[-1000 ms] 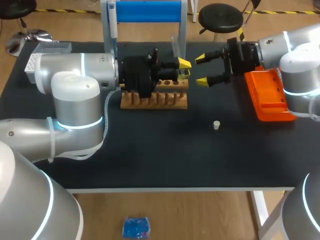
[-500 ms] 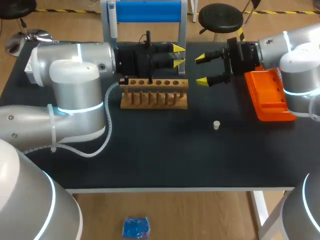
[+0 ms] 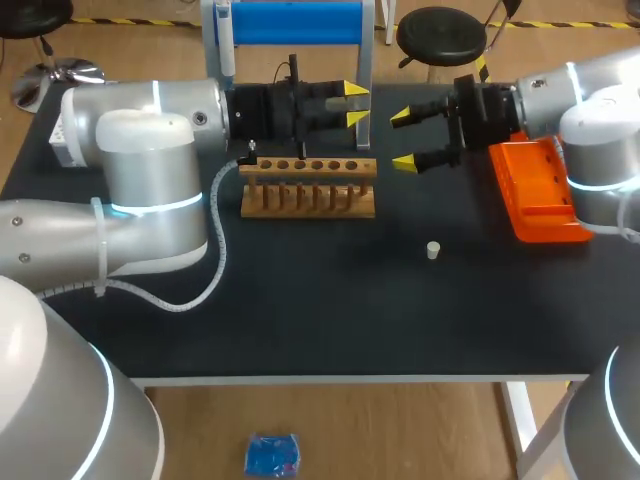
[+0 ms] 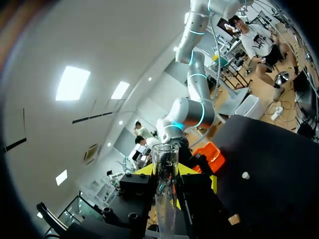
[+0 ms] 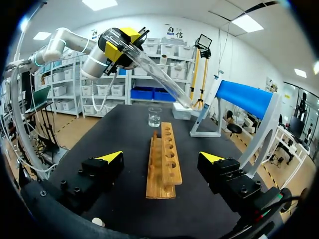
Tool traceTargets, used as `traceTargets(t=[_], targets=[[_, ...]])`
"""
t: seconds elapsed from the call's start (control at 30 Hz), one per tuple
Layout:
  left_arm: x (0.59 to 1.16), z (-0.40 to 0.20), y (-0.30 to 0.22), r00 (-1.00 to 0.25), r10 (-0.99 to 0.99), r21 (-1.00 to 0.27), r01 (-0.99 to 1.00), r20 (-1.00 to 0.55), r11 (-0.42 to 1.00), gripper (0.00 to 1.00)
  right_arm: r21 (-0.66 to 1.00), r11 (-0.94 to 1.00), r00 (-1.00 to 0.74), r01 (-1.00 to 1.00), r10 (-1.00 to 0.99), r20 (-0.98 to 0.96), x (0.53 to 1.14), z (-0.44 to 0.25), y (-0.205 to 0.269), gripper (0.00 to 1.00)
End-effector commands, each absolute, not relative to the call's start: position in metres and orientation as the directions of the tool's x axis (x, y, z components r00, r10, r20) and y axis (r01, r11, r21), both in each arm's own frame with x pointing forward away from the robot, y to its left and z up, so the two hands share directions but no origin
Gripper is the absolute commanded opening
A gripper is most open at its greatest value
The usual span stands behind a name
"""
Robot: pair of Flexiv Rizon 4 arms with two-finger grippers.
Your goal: Invert the test tube, pick up the pipette, mount the tip to pipette, aspirate from beaker and dispense into the tube, eject the tip, return the pipette, and cap with the stopper.
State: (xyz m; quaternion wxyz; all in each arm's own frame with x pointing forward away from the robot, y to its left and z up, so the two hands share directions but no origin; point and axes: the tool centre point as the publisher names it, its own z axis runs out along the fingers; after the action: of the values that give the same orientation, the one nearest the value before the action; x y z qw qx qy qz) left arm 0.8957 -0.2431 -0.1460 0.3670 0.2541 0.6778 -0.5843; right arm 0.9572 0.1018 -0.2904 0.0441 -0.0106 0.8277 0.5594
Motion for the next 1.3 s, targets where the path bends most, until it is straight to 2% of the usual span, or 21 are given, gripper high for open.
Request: traceTargets(t=[0.03, 0.23, 0.5, 0.7, 1.07, 1.3], targets=[[0.896, -0.145, -0.243, -0.602, -0.082, -0.606, 0.773, -0.794, 0.187, 0.0, 0.925, 0.374, -0.996, -0.067, 0.028, -0.084, 0.958, -0.29, 0.101, 1.0], [0.896, -0.145, -0.243, -0.602, -0.082, -0.606, 0.773, -0.794, 0.187, 0.0, 0.925, 0.374, -0.996, -0.067, 0.028, -0.084, 0.958, -0.29, 0.101, 1.0], [0.892, -0.13, -0.24, -0.777, -0.162, -0.793, 0.584, -0.608, 0.175, 0.0, 0.925, 0.374, -0.996, -0.067, 0.028, -0.084, 0.958, -0.29, 0.101, 1.0], [0.894, -0.123, -0.24, -0.867, -0.177, -0.879, 0.431, -0.466, 0.204, 0.0, 0.925, 0.374, -0.996, -0.067, 0.028, -0.084, 0.958, -0.29, 0.101, 1.0], [0.9, -0.129, -0.238, -0.912, -0.287, -0.951, 0.244, -0.292, 0.19, 0.0, 0.925, 0.374, -0.996, -0.067, 0.028, -0.084, 0.958, -0.29, 0.101, 1.0], [0.902, -0.134, -0.238, -0.916, -0.323, -0.968, 0.193, -0.236, 0.158, 0.0, 0.925, 0.374, -0.996, -0.067, 0.028, -0.084, 0.958, -0.29, 0.101, 1.0]])
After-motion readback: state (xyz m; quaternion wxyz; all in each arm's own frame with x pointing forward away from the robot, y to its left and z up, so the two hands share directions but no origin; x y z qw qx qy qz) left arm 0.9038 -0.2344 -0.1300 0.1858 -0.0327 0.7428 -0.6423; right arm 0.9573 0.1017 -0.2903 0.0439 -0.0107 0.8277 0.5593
